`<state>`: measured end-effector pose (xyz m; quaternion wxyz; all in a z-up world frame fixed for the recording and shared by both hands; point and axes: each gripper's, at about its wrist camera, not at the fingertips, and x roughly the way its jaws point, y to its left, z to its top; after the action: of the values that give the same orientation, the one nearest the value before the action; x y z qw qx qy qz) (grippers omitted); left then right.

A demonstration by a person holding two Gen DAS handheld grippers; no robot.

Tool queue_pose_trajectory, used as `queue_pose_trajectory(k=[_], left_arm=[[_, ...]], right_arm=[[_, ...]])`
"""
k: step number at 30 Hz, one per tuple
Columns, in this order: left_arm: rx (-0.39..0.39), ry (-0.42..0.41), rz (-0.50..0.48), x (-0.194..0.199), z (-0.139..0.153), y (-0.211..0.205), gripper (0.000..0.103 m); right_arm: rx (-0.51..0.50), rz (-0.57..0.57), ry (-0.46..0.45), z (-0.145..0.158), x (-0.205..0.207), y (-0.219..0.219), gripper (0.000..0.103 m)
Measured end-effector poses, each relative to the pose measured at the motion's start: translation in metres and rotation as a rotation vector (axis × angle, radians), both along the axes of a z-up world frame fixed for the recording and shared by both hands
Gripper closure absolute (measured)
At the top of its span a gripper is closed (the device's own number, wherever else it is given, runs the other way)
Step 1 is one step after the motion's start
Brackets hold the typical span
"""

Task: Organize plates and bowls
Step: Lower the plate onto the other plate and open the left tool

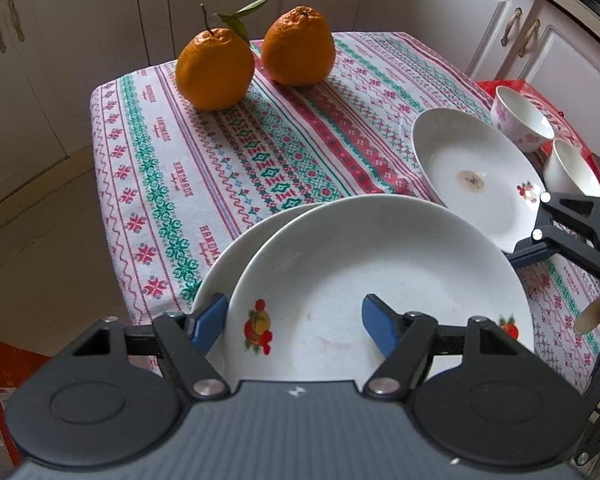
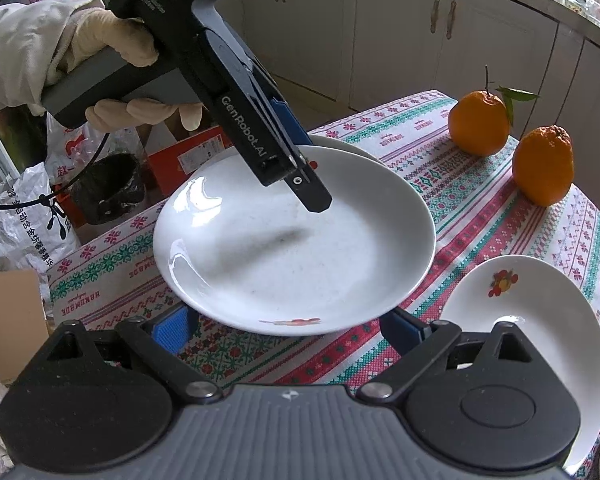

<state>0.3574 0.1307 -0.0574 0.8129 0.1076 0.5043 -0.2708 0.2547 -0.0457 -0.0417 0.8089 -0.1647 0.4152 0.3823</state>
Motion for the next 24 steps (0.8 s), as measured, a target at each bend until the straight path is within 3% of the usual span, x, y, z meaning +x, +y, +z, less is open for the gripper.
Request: queue_pose_trajectory(k=[14,24], left_arm=[[0.023,-0.055,0.006,-0.004,0.007,0.002,0.029],[0.052,-0.116,0.052,-0.012,0.01,0.003,0.025]], right_arm=[[0.007,-0.061,-0.012,-0.002,-0.005,-0.002,0.002],[0.044,-0.148,-0.048,0.016,-0.027,-0.023,0.0]])
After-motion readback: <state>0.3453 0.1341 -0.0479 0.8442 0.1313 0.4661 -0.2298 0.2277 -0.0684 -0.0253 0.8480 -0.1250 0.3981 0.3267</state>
